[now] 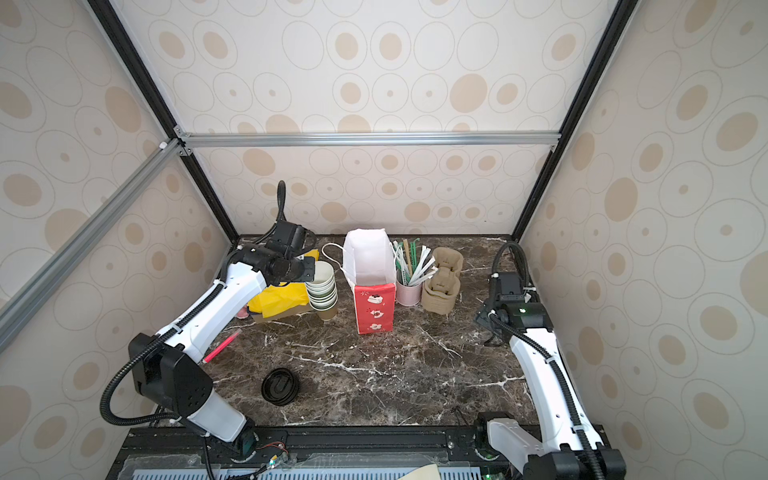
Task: Pack a coffee takeout order
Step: Pick up the coffee cup.
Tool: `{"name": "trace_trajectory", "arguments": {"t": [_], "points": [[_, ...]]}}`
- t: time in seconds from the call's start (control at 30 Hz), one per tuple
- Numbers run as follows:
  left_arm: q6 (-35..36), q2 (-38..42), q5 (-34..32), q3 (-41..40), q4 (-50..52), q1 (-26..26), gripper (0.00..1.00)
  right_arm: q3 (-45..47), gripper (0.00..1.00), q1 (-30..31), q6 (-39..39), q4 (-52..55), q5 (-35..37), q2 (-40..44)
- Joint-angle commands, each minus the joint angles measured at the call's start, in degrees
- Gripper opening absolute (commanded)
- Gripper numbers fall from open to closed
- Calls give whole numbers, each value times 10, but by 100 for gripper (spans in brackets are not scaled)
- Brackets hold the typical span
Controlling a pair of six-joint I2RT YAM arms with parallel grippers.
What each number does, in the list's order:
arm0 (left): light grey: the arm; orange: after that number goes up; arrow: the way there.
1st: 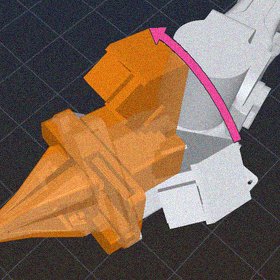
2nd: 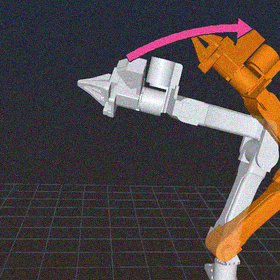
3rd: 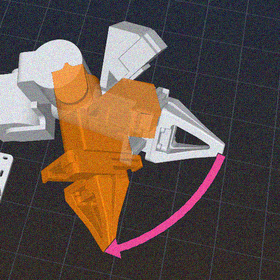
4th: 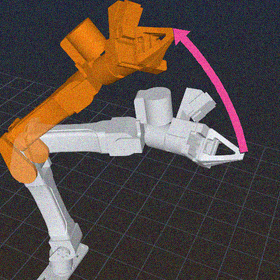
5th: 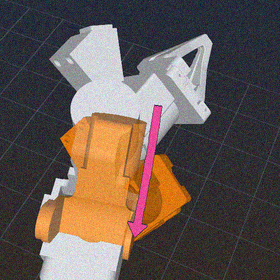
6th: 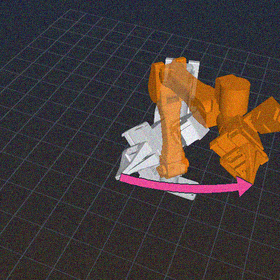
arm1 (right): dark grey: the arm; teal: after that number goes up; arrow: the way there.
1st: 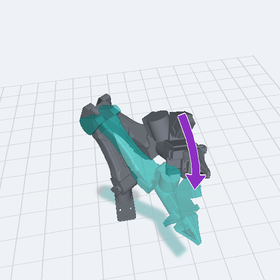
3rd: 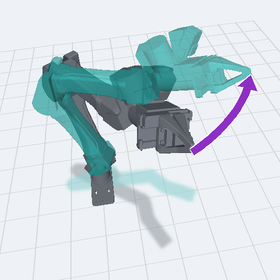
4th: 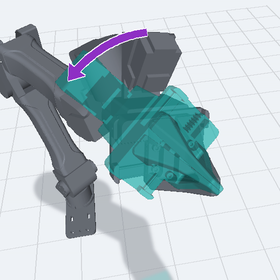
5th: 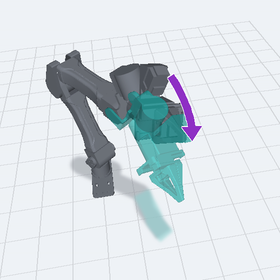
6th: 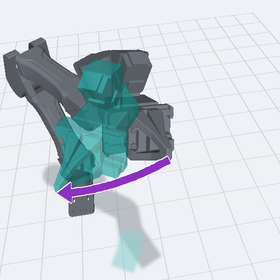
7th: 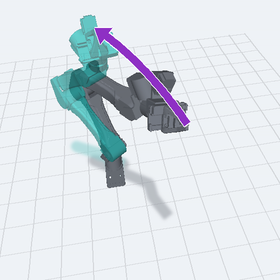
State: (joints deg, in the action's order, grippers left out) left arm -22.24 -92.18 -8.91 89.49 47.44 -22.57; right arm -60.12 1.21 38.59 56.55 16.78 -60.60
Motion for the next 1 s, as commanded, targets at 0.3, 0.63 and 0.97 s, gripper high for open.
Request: {"name": "trace_trajectory", "arguments": {"t": [0.3,0.63,0.97], "points": [[-8,37,10,28,-1,-3,0,-16,83,0,30,23,-20,35],[-24,53,9,23,-4,-3,0,-4,82,0,29,20,-38,76],[-56,107,-16,47,0,-3,0,-15,82,0,6,26,-33,78]]}}
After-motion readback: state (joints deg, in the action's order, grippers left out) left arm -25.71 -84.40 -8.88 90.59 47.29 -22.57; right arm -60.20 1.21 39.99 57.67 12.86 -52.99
